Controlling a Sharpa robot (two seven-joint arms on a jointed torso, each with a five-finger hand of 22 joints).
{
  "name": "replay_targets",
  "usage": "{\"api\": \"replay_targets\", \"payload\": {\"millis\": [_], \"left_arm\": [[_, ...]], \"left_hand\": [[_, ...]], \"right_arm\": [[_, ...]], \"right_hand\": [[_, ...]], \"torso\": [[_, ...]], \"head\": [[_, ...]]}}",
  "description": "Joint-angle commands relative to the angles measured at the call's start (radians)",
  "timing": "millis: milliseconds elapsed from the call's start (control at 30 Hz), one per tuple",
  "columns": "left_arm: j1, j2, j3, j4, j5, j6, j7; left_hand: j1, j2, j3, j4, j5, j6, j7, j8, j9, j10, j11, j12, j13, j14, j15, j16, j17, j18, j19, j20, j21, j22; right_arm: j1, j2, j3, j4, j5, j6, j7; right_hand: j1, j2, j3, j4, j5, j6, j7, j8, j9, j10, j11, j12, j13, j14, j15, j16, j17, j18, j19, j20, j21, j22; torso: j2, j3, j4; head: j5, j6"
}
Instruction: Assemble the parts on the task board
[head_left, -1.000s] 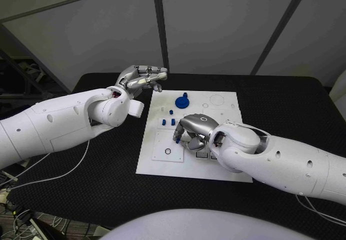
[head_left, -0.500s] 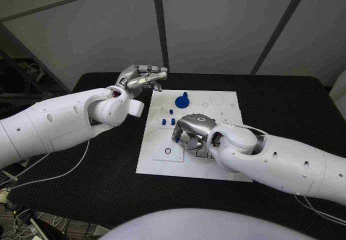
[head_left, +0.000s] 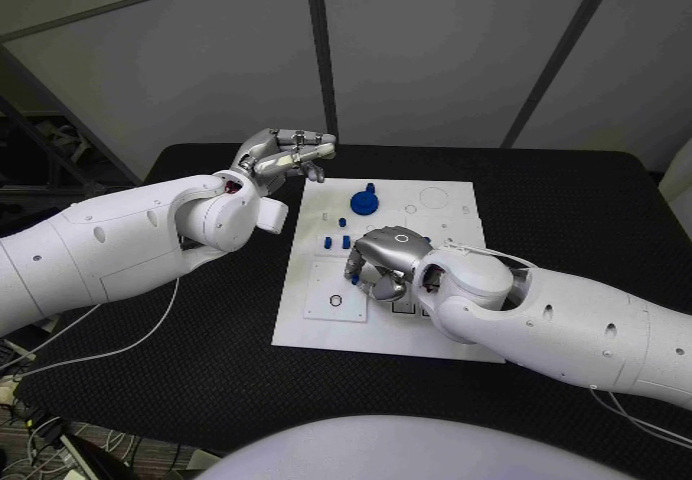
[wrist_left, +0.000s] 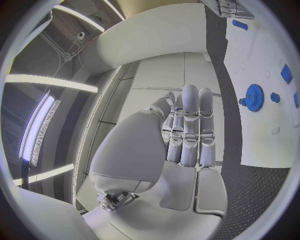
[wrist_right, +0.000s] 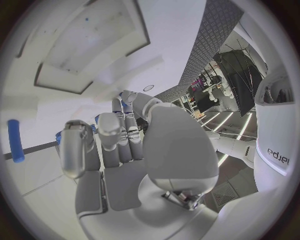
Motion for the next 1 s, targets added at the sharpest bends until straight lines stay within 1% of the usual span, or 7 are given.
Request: {"api": "replay_targets", "payload": {"millis": [33,133,167,233,600,833,1000], "left_arm": [[0.001,0.001,0.001,0.000,0.003,0.017,-0.002],[0.001,0.001,0.001,-0.001,0.003,0.021,-0.003],[0.001,0.001,0.001,-0.001,0.003,0.023,-0.003],[0.001,0.001,0.001,-0.002,0.003,0.026,-0.004],[0.001,0.000,0.000,-0.007,0.003,0.032,-0.005],[0.001,0.000,-0.001,-0.009,0.003,0.034,-0.007],[0.000,0.003,-0.003,-0.012,0.003,0.036,-0.008]], "left_hand": [[-0.012,-0.001,0.005,-0.002,-0.006,0.000,0.002,-0.006,-0.001,-0.002,0.007,-0.004,0.001,0.000,0.002,-0.004,-0.001,-0.012,0.002,0.003,-0.005,-0.001],[-0.013,-0.002,0.006,-0.002,-0.009,-0.001,0.002,-0.006,-0.001,-0.002,0.007,-0.004,0.001,0.000,0.002,-0.005,-0.001,-0.012,0.003,0.004,-0.006,-0.002],[-0.014,-0.002,0.006,-0.002,-0.009,-0.001,0.003,-0.007,-0.001,-0.002,0.007,-0.004,0.001,0.000,0.002,-0.005,-0.001,-0.012,0.003,0.004,-0.007,-0.002],[-0.015,-0.003,0.006,-0.002,-0.011,-0.001,0.003,-0.007,-0.001,-0.003,0.007,-0.004,0.001,0.000,0.002,-0.005,-0.001,-0.012,0.003,0.004,-0.008,-0.003],[-0.015,-0.003,0.006,-0.002,-0.011,-0.001,0.003,-0.007,-0.001,-0.003,0.007,-0.004,0.001,0.000,0.002,-0.005,-0.001,-0.012,0.003,0.004,-0.008,-0.003],[-0.017,-0.002,0.007,-0.002,-0.013,-0.001,0.003,-0.007,-0.001,-0.003,0.007,-0.004,0.001,0.000,0.003,-0.006,-0.001,-0.012,0.003,0.004,-0.009,-0.003],[-0.017,-0.002,0.007,-0.002,-0.013,-0.001,0.003,-0.007,-0.001,-0.003,0.007,-0.004,0.001,0.000,0.003,-0.006,-0.001,-0.012,0.003,0.004,-0.009,-0.003]], "right_arm": [[0.000,-0.003,-0.001,0.001,-0.013,-0.022,0.010],[0.000,-0.009,-0.002,0.004,0.001,-0.072,0.033],[-0.001,-0.012,-0.002,0.006,0.007,-0.095,0.043],[-0.001,-0.018,-0.002,0.012,0.015,-0.123,0.055],[-0.002,-0.112,0.001,0.096,0.068,-0.215,0.078],[0.013,-0.211,0.069,0.123,0.097,-0.177,0.019],[0.035,-0.248,0.088,0.104,0.080,-0.113,-0.005]], "right_hand": [[-0.013,-0.008,-0.006,-0.008,-0.007,-0.017,0.002,-0.004,-0.004,-0.030,0.006,-0.001,-0.007,-0.014,0.005,-0.029,-0.038,0.025,-0.017,0.009,-0.045,0.099],[-0.034,-0.022,-0.037,0.002,-0.012,-0.045,-0.004,-0.004,-0.011,-0.051,0.008,0.001,-0.007,-0.024,0.008,-0.061,-0.078,0.036,-0.040,0.013,-0.092,0.063],[-0.039,-0.026,-0.059,0.007,-0.043,-0.064,-0.018,-0.004,-0.016,-0.058,0.009,0.003,-0.006,-0.025,0.008,-0.070,-0.091,0.038,-0.043,0.015,-0.104,0.054],[-0.036,-0.024,-0.086,0.013,-0.076,-0.075,-0.018,-0.003,-0.020,-0.062,0.008,0.005,-0.002,-0.024,0.008,-0.077,-0.103,0.039,-0.043,0.014,-0.112,0.048],[-0.020,-0.018,-0.112,0.017,-0.081,-0.083,-0.016,-0.001,-0.023,-0.056,0.006,0.011,0.007,-0.018,0.005,-0.079,-0.112,0.037,-0.034,0.014,-0.110,0.050],[-0.017,-0.020,-0.118,0.018,-0.080,-0.090,-0.018,-0.004,-0.026,-0.054,0.005,0.011,0.009,-0.014,0.005,-0.074,-0.108,0.035,-0.029,0.013,-0.103,0.055],[0.001,-0.019,-0.125,0.016,-0.079,-0.103,-0.017,-0.004,-0.034,-0.066,0.008,0.005,0.008,-0.007,0.006,-0.064,-0.100,0.036,-0.027,0.013,-0.108,0.052]], "torso": [[-0.001,0.0008,-0.0008],[-0.001,0.0002,-0.0006],[-0.001,0.0003,-0.0006],[-0.001,0.0011,-0.0001],[-0.002,0.0005,-0.0027],[-0.004,-0.0006,-0.0089],[-0.004,-0.0011,-0.0073]], "head": [[0.000,0.001],[0.001,0.001],[0.001,0.001],[0.001,0.002],[-0.002,0.009],[-0.022,0.028],[-0.034,0.038]]}}
